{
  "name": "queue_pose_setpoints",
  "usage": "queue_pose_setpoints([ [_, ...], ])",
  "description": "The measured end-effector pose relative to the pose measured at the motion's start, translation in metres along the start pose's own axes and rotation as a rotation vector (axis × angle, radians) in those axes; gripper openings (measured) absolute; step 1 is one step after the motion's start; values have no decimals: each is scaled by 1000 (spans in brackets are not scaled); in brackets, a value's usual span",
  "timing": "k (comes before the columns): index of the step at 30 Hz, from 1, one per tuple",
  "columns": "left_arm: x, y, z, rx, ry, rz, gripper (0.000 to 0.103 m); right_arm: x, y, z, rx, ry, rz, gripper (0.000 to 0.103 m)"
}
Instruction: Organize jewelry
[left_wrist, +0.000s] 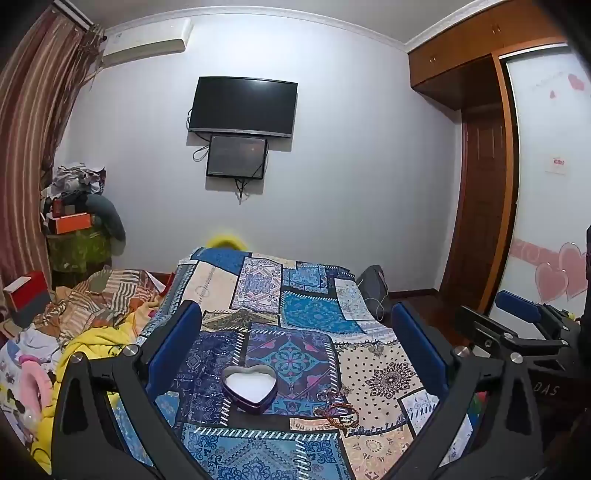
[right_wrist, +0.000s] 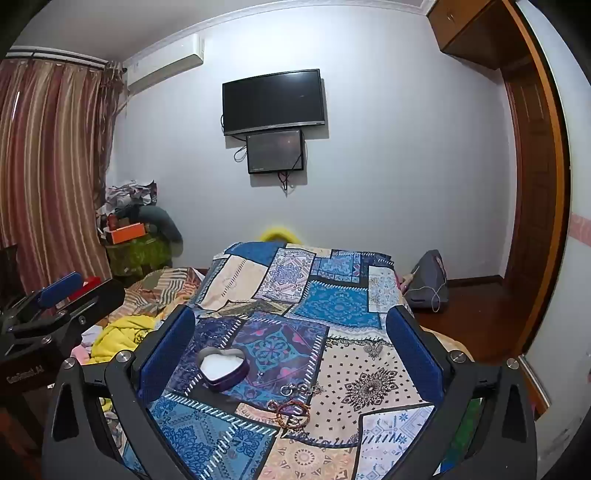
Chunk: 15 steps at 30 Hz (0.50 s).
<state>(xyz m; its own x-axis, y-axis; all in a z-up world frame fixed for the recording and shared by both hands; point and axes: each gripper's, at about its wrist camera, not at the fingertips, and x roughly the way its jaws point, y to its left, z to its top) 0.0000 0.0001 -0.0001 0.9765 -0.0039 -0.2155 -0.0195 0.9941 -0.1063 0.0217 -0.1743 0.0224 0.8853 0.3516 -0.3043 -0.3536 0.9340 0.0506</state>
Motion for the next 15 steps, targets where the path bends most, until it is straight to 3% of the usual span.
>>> queue_pose_setpoints([
  [15, -5, -3, 4, 19, 0, -10, 103, -1, 2, -2, 9, 13, 2, 103],
])
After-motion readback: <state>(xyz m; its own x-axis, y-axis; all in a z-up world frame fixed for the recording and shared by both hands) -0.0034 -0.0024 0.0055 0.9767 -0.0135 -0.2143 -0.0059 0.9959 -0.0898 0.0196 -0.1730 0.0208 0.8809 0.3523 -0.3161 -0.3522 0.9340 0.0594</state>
